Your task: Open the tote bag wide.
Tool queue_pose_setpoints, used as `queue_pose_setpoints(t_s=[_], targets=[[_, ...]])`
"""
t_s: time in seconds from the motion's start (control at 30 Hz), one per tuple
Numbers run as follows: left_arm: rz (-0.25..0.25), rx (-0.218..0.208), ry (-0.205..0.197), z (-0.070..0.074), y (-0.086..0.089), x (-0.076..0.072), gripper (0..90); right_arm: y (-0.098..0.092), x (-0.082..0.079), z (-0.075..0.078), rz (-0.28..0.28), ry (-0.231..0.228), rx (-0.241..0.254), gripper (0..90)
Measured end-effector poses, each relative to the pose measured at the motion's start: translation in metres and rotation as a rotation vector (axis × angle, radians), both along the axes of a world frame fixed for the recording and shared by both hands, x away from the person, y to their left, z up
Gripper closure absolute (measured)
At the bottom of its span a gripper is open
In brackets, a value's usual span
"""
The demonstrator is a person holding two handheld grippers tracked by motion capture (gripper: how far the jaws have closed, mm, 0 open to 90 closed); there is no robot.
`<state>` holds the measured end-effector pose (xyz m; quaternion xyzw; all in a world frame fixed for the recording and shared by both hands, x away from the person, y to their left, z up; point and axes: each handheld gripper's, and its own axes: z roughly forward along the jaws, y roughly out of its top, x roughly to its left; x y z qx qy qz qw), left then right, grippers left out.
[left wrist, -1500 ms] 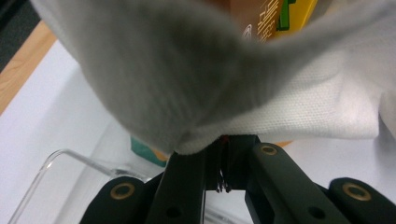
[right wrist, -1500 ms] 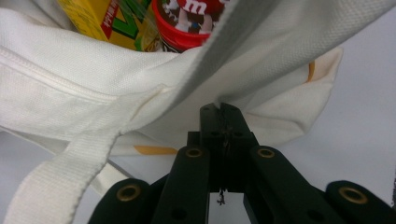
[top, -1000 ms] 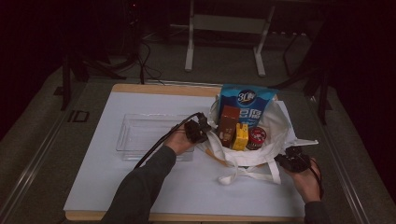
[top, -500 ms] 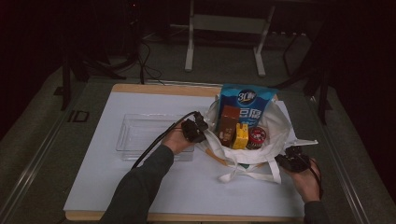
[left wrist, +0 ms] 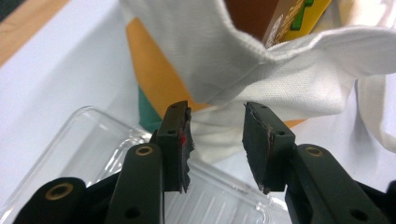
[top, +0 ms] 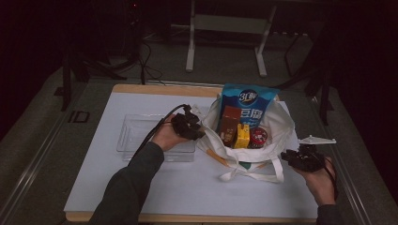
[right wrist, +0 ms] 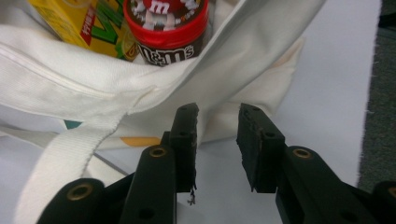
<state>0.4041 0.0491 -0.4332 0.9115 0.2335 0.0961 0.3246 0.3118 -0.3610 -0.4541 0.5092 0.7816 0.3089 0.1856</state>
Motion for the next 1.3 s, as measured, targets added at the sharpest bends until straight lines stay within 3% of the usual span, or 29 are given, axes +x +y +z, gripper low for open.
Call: queue_pose_setpoints(t_s=[0.17,0.2,0.57,0.8,0.93,1.13,1.3], targets=[[0.009,-0.051,-0.006,0.010,0.009,-0.002,58.2,-0.003,-0.004,0.011,0.011,0.000,0.003,63.2],[0.009,-0.085,0.005,0.014,0.014,-0.004,58.2,-0.004,-0.005,0.013,0.015,-0.001,0.001,62.0],[0.026,-0.066,-0.070,0.035,0.015,-0.012,48.4,-0.009,-0.007,0.035,0.006,-0.027,0.040,52.2],[0.054,-0.095,-0.091,0.046,0.012,-0.011,45.5,-0.008,0.004,0.049,-0.027,-0.060,0.036,50.3],[0.073,-0.087,-0.097,0.046,0.007,-0.009,46.8,-0.008,0.012,0.057,-0.055,-0.089,0.047,50.5],[0.094,-0.095,-0.090,0.046,-0.002,-0.004,47.2,-0.003,0.026,0.065,-0.100,-0.120,0.015,50.7],[0.118,-0.073,-0.123,0.044,-0.009,-0.001,51.7,0.002,0.037,0.069,-0.120,-0.137,-0.004,52.9]])
